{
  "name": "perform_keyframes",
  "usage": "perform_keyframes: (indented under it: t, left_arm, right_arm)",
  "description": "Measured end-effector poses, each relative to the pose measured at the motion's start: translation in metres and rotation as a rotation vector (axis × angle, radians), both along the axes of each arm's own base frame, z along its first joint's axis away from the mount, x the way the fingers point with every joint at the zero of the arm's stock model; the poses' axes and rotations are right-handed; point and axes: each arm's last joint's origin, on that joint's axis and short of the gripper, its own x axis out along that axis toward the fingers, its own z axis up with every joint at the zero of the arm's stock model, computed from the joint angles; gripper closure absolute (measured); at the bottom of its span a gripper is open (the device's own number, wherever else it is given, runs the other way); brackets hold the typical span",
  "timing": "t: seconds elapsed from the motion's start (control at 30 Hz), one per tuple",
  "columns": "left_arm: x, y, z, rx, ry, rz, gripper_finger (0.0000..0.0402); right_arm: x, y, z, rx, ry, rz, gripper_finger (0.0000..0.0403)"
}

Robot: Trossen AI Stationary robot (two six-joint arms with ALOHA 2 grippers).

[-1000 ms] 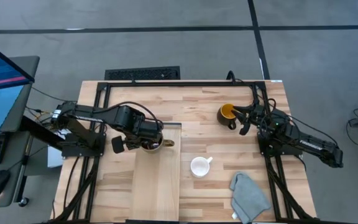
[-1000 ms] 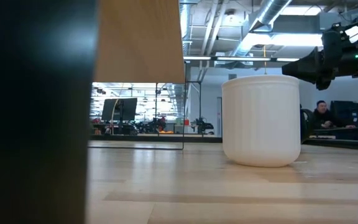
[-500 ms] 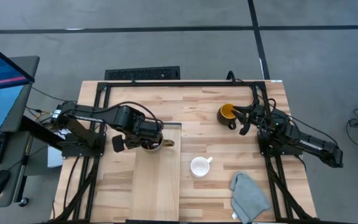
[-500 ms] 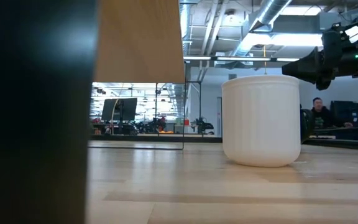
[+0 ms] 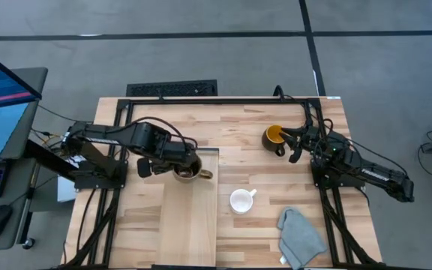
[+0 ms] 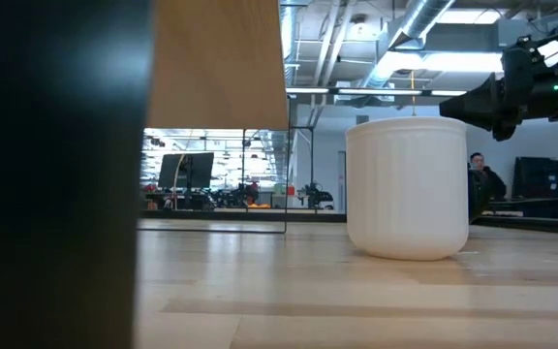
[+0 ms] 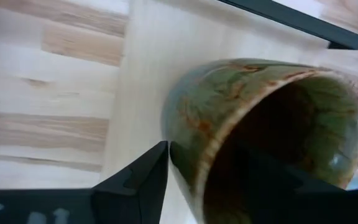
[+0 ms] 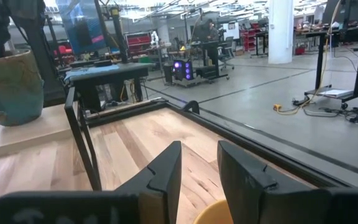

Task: Stack small to large cups/mugs on shelf
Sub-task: Put the brown mug on the shelf

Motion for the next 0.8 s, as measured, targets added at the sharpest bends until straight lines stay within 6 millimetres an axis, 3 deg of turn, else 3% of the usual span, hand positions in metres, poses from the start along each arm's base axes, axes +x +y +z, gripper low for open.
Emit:
perform_keyframes:
  t: [0.8]
  left_arm:
    - [-0.0021,-0.0088,-0.0023,-0.107,0.036,0.047,0.0232]
  right_arm:
    - [0.0001,0.0001,-0.0002,0.001,0.000,0.005,0.0276]
